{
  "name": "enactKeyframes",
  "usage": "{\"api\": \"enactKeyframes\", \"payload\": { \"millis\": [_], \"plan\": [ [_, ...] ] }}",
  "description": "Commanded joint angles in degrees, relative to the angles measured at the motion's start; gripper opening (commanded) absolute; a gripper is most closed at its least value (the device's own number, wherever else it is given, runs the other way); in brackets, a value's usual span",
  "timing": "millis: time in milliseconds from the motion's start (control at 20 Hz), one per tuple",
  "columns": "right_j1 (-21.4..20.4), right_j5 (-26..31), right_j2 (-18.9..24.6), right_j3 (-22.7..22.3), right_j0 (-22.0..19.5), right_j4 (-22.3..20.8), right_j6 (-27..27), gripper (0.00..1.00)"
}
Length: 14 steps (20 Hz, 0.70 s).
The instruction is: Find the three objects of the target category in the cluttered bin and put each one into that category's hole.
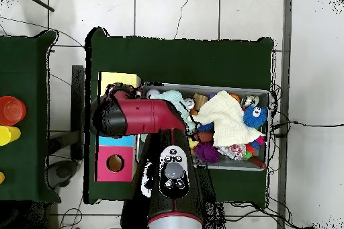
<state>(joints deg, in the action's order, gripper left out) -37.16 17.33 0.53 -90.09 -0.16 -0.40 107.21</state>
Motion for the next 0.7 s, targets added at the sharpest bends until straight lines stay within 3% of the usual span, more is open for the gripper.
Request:
{"api": "enactKeyframes", "payload": {
  "millis": [50,450,700],
  "plan": [
    [2.5,4.9,2.1,1.5,-0.1,1.4,7.0,0.00],
    [0.1,5.9,3.3,-1.1,0.6,3.0,8.3,0.00],
    [2.3,7.6,1.8,0.8,2.7,4.7,10.6,0.00]
  ]
}}
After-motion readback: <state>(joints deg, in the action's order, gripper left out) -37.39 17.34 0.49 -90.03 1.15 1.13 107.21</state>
